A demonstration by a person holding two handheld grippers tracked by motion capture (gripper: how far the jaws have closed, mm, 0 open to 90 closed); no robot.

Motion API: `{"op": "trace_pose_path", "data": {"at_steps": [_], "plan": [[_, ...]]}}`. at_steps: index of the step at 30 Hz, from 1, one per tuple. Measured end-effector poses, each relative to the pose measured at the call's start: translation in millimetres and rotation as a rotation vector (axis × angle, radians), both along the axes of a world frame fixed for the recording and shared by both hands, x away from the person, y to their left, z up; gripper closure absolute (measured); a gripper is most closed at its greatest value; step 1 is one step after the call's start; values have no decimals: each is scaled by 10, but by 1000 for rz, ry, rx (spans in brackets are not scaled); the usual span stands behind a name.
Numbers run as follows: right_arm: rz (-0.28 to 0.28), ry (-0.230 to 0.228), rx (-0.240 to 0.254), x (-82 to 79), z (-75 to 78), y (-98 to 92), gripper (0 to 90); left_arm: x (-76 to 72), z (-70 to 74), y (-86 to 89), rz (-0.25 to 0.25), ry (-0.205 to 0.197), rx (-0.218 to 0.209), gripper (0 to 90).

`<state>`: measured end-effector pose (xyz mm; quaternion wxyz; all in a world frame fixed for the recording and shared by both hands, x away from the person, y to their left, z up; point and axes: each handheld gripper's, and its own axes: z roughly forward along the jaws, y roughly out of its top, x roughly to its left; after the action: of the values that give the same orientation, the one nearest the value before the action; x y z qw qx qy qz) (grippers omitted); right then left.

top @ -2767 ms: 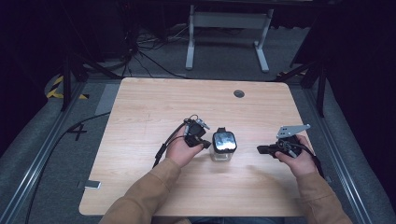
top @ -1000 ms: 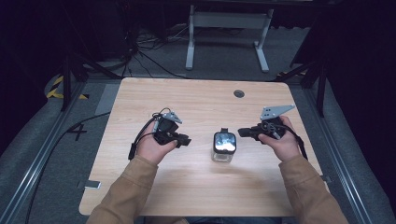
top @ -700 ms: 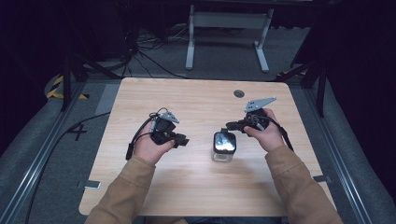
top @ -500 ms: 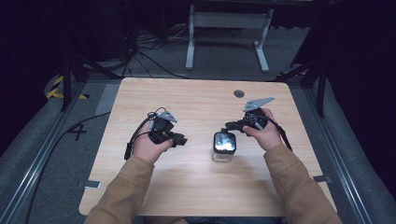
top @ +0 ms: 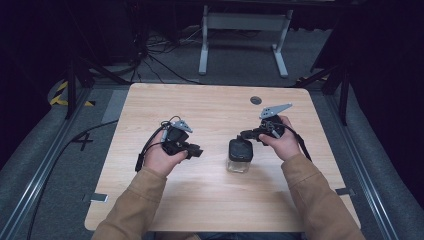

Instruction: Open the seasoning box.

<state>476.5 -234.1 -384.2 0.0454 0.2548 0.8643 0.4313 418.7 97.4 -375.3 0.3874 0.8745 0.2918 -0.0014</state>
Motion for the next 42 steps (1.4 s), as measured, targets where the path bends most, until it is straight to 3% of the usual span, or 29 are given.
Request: {"op": "trace_pose_path", "data": {"at_steps": [9, 15, 31, 42], "plan": [[5, 0, 25, 3, 16, -2, 900, -3, -1, -16, -7, 0, 7, 746], [5, -3, 13, 9, 22, 6, 900, -3, -4, -21, -12, -2, 7, 746], [2, 51, 5, 53, 46, 12, 900, -17, -21, -97, -43, -11, 16, 750], [3, 82, 4, 79, 57, 16, 900, -49, -48, -272, -71, -17, 16, 765]]}}
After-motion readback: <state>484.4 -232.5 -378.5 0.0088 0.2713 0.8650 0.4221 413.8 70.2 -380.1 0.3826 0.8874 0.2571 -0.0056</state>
